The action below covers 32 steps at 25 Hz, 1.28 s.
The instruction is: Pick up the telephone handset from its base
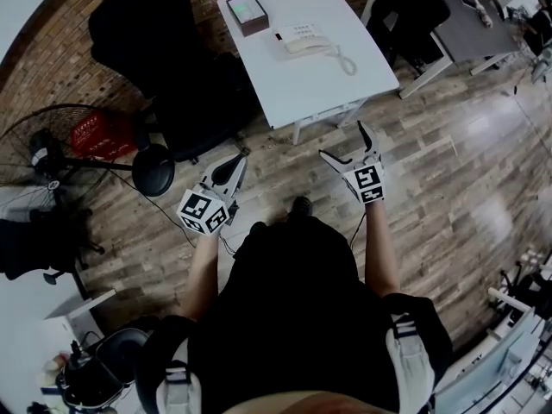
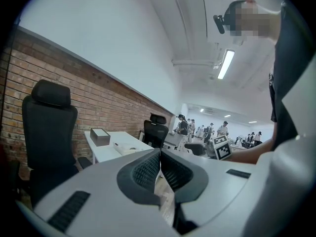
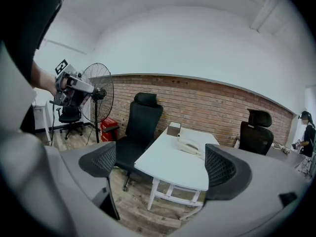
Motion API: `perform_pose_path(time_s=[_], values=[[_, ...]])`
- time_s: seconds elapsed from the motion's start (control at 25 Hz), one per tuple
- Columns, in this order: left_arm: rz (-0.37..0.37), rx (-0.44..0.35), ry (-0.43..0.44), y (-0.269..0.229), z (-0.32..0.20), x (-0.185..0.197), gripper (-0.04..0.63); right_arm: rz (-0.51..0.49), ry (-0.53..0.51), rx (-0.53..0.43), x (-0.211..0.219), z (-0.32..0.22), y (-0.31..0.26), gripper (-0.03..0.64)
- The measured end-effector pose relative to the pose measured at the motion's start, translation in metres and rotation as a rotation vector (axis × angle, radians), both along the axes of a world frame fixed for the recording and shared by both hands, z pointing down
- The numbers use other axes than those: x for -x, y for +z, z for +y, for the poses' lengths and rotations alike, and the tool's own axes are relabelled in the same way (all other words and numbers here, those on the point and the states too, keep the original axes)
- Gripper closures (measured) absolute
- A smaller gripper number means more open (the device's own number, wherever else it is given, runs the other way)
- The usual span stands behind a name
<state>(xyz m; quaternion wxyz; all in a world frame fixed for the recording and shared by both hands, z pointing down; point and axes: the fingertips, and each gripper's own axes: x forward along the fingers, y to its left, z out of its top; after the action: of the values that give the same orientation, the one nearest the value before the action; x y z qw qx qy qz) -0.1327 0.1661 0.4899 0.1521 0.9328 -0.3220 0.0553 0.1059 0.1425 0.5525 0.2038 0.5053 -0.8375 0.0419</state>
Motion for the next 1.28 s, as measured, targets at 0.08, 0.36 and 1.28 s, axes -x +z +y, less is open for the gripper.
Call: perform_pose_path(time_s=[0.08,0.36,1.28], values=[[-0.002,0.000,-0.006,0.001,-0.001,-0.008,0.577,0.004,-0.008,0.011,-0.007,-0.001,0.005,0.063],[-0.010,0.008,-0.023,0.006,0.000,-0.032,0.577,-0.007,-0.021,0.027,-0.032,-0.004,0.016,0.063],[0.033,0.072,-0.049,0.021,-0.030,-0.043,0.575,-0.022,-0.041,0.074,-0.034,-0.044,0.042,0.064]])
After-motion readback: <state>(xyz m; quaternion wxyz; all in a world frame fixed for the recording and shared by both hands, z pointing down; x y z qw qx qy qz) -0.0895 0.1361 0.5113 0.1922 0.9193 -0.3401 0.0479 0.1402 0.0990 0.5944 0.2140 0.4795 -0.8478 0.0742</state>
